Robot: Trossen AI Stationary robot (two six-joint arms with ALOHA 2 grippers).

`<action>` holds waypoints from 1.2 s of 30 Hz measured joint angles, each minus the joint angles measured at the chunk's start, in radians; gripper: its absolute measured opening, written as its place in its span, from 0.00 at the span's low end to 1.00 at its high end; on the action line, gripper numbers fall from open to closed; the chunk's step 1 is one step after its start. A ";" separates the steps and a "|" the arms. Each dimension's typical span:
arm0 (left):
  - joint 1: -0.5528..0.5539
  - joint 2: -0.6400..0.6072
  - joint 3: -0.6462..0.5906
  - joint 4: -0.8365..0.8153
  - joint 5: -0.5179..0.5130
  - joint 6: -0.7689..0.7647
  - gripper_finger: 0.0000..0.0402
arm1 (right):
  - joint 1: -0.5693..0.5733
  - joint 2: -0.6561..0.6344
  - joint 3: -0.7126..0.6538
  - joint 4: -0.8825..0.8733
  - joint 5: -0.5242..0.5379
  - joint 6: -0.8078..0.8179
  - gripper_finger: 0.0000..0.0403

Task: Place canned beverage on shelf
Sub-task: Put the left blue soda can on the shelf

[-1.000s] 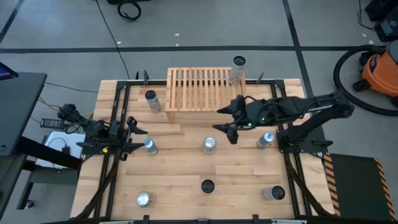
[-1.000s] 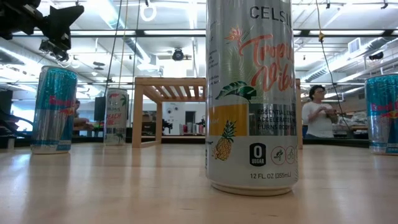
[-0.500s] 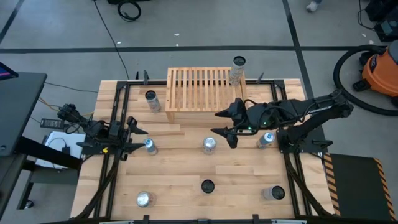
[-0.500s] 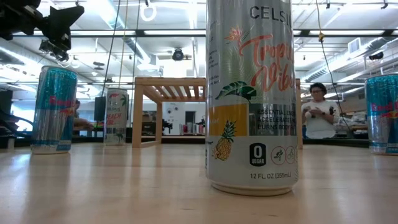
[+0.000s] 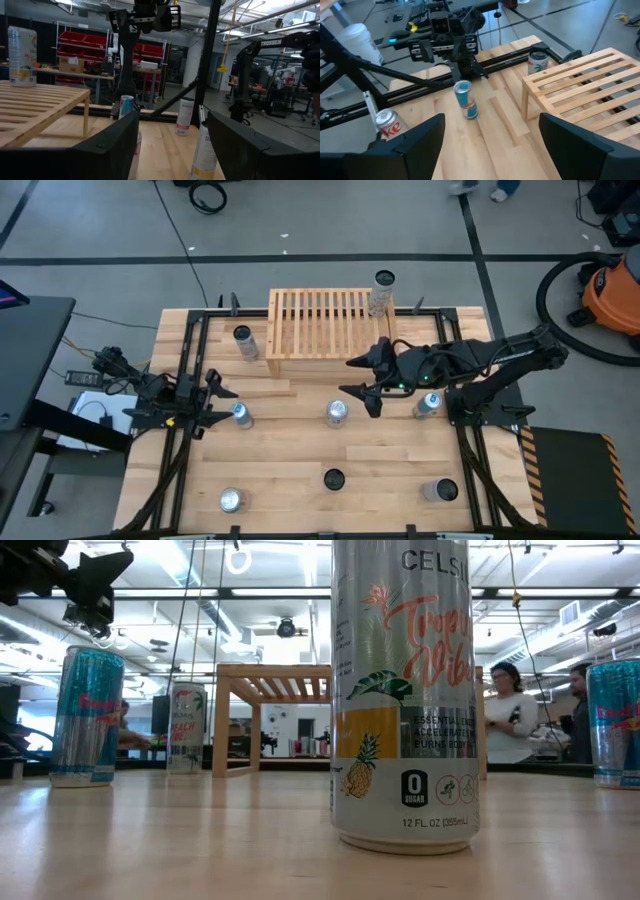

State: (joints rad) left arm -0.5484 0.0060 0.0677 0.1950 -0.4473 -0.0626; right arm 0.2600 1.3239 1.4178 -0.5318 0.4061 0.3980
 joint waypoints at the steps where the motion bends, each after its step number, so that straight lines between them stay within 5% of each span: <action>1: 0.000 0.000 0.000 0.000 0.000 -0.001 0.60 | 0.000 0.000 0.000 0.000 -0.010 0.000 0.82; 23: 0.002 0.000 0.000 0.022 -0.009 -0.031 0.62 | 0.000 0.000 0.000 0.000 -0.041 -0.114 0.82; 36: 0.002 0.000 0.000 -0.009 0.000 -0.025 0.92 | 0.000 0.000 0.000 -0.001 -0.041 -0.114 0.82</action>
State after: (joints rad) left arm -0.5465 0.0060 0.0677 0.1863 -0.4478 -0.0873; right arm 0.2600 1.3235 1.4178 -0.5323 0.3653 0.2844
